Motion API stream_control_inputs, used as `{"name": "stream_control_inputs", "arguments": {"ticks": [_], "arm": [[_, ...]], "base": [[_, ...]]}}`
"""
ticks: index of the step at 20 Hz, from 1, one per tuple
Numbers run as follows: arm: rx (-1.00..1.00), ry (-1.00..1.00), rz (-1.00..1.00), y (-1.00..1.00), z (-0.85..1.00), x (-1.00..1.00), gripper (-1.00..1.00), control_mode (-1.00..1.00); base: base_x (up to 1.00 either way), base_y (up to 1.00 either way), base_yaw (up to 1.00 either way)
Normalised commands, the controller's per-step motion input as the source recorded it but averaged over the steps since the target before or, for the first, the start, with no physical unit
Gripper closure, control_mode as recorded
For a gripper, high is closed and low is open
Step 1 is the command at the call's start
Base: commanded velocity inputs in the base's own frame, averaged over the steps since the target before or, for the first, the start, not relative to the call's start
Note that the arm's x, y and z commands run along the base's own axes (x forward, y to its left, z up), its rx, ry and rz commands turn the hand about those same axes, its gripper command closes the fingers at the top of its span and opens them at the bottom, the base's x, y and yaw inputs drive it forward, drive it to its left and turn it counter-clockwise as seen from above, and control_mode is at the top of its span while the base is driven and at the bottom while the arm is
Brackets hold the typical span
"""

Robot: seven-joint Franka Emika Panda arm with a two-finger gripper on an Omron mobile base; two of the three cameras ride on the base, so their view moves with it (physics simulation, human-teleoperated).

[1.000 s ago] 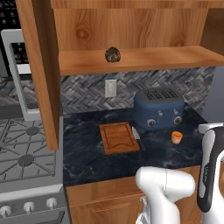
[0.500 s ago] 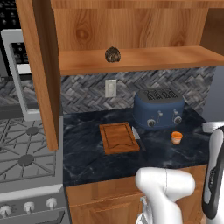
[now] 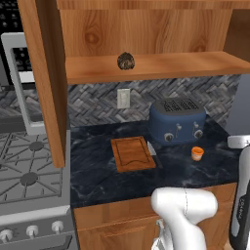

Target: Pick the bread, place it on the cutting board, pick the jam, place it on the counter, and close the cabinet.

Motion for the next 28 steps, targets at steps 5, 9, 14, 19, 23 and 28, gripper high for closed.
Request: {"name": "stream_control_inputs", "arguments": {"ticks": [5,9,14,19,23,28], "arm": [[0.0,0.0,0.0,0.25,0.2,-0.37,-1.0,-1.0],[0.0,0.0,0.0,0.31,0.13,-0.35,-1.0,-1.0],[0.0,0.0,0.0,0.32,0.05,-0.27,-1.0,-1.0],[0.01,0.0,0.0,0.24,0.05,-0.29,-1.0,-1.0],[0.02,0.0,0.0,0.22,0.07,-0.26,-1.0,-1.0],[0.02,0.0,0.0,0.21,0.15,-0.28,-1.0,-1.0]], "base": [[0.0,0.0,0.0],[0.0,0.0,0.0],[0.0,0.0,0.0],[0.0,0.0,0.0],[0.0,0.0,0.0],[0.0,0.0,0.0]]}}
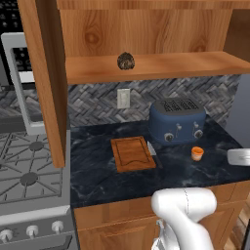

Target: Pick the bread, place it on the cutting board, pick the jam, place it on the counter, and close the cabinet.

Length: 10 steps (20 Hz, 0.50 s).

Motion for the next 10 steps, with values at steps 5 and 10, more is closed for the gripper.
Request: {"name": "stream_control_inputs", "arguments": {"ticks": [5,10], "arm": [[0.03,0.0,0.0,0.16,0.23,-0.3,-1.0,-1.0],[0.03,0.0,0.0,0.15,0.27,-0.26,-1.0,-1.0]], "base": [[0.0,0.0,0.0],[0.0,0.0,0.0]]}}
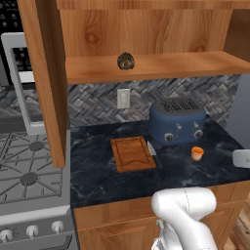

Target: Pick the bread, place it on the cutting board, pick the jam, place it on the counter, and close the cabinet.

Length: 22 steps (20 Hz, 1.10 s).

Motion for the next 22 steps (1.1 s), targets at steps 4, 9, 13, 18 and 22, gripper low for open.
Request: {"name": "stream_control_inputs", "arguments": {"ticks": [4,9,13,18,22], "arm": [[0.01,0.0,0.01,0.18,0.27,-0.18,-1.0,-1.0],[0.0,0.0,0.05,0.16,0.22,-0.08,-1.0,-1.0],[0.0,-0.01,0.1,0.14,0.14,-0.03,-1.0,-1.0],[0.0,0.0,0.1,0.17,0.07,0.0,-1.0,-1.0],[0.0,0.0,0.06,0.18,0.11,-0.04,-1.0,-1.0]], "base": [[0.0,0.0,0.0],[0.0,0.0,0.0],[0.0,0.0,0.0],[0.0,0.0,0.0],[0.0,0.0,0.0]]}}
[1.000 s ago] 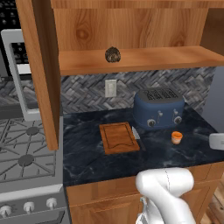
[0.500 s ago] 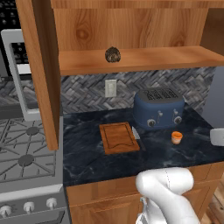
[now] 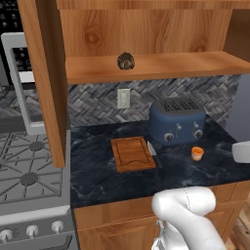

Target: Pick the bread, place it on the cutting board, pick the jam, place it on the counter, and close the cabinet.

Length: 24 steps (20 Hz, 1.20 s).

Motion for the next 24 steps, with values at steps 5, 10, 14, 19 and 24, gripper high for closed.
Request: {"name": "stream_control_inputs", "arguments": {"ticks": [5,10,14,19,24], "arm": [[0.0,0.0,0.02,0.12,0.23,-0.05,-1.0,-1.0],[0.0,0.0,0.0,0.1,0.27,0.0,-1.0,-1.0],[0.0,0.0,0.0,0.1,0.28,0.0,-1.0,-1.0],[0.0,0.0,0.0,0.14,0.2,0.0,-1.0,-1.0],[0.0,0.0,0.0,0.17,0.08,0.0,-1.0,-1.0]], "base": [[0.0,0.0,0.0],[0.0,0.0,0.0],[0.0,0.0,0.0],[0.0,0.0,0.0],[0.0,0.0,0.0]]}}
